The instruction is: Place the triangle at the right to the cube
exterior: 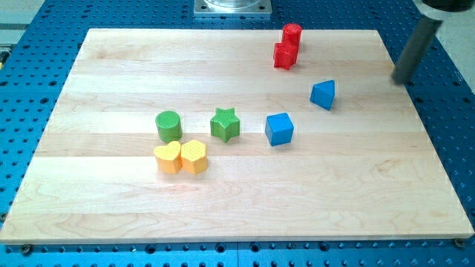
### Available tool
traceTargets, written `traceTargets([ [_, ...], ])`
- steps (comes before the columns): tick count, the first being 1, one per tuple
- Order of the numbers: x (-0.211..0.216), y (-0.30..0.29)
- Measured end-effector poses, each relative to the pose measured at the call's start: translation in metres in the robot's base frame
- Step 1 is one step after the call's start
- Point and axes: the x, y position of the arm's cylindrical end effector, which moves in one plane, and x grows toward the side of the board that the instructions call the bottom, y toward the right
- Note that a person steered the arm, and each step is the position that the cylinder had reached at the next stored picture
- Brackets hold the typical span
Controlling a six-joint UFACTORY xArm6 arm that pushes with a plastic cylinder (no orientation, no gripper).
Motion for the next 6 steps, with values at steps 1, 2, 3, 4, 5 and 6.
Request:
traceTargets([
  [1, 0.006, -0.069],
  [2, 0.034, -0.115],
  [3, 0.079, -0.117],
  [4, 0.108, -0.117],
  [5, 0.093, -0.111],
  [6, 0.080, -0.114],
])
